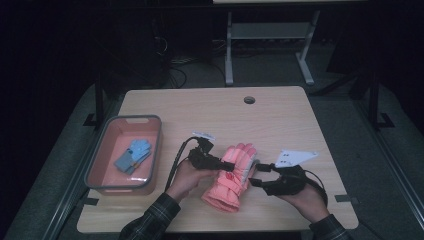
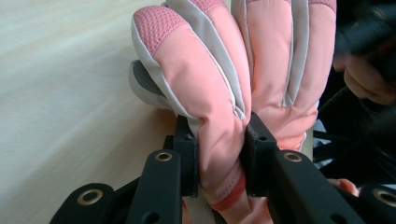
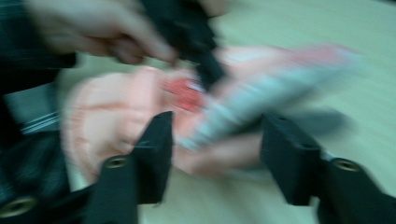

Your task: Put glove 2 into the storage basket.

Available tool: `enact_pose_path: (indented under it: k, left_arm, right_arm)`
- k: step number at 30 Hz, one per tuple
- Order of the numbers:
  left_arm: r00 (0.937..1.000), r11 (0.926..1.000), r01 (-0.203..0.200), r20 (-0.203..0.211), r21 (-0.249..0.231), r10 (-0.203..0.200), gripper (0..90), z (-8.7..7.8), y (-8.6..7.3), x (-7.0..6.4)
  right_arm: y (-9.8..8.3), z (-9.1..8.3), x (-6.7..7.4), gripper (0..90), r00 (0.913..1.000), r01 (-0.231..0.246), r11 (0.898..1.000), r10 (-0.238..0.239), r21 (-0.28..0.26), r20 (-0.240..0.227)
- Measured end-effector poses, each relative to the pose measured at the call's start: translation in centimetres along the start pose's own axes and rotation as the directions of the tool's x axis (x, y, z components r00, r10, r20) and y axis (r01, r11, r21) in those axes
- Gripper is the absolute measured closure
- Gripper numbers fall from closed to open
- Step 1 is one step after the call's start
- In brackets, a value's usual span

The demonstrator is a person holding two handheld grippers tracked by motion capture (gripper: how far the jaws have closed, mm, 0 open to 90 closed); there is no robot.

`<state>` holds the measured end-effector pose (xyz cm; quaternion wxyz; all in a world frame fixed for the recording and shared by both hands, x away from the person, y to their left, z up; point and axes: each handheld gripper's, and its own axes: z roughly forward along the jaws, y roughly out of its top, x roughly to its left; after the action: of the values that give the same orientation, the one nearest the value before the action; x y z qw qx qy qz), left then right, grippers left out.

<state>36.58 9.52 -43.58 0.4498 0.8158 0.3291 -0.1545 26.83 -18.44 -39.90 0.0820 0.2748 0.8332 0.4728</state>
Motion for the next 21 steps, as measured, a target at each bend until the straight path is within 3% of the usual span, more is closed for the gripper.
enact_pose_path:
  k: [2, 6, 9, 13, 16, 21]
  left_arm:
    - [0.9997, 0.9998, -0.016, -0.020, -0.008, 0.016, 71.4, -0.7, 0.2, 0.0]
    - [0.9988, 0.9989, -0.032, -0.038, -0.035, 0.031, 71.4, -1.7, 0.6, -0.1]
    - [0.9982, 0.9977, -0.037, -0.050, -0.056, 0.034, 71.3, -2.4, 0.7, -0.2]
    - [0.9972, 0.9967, -0.048, -0.061, -0.065, 0.044, 71.3, -3.1, 0.9, -0.3]
    - [0.9954, 0.9950, -0.064, -0.077, -0.076, 0.058, 71.3, -3.7, 1.2, -0.6]
    - [0.9869, 0.9908, -0.108, -0.129, -0.082, 0.097, 71.2, -4.7, 1.6, -1.1]
  right_arm:
    - [-0.6, -0.6, -1.0, 37.4, 0.9978, -0.022, 1.000, 0.021, 0.004, 0.063]
    - [-2.1, -0.2, -3.2, 28.3, 0.9840, -0.066, 0.997, 0.057, 0.051, 0.169]
    - [-3.2, 0.5, -4.7, 23.3, 0.9702, -0.113, 0.989, 0.090, 0.091, 0.225]
    - [-4.1, 1.2, -6.1, 16.8, 0.9456, -0.164, 0.976, 0.116, 0.140, 0.304]
    - [-4.8, 1.3, -7.0, 14.9, 0.9309, -0.200, 0.970, 0.144, 0.137, 0.336]
    - [-5.6, 1.4, -7.8, 13.1, 0.9184, -0.221, 0.965, 0.158, 0.139, 0.363]
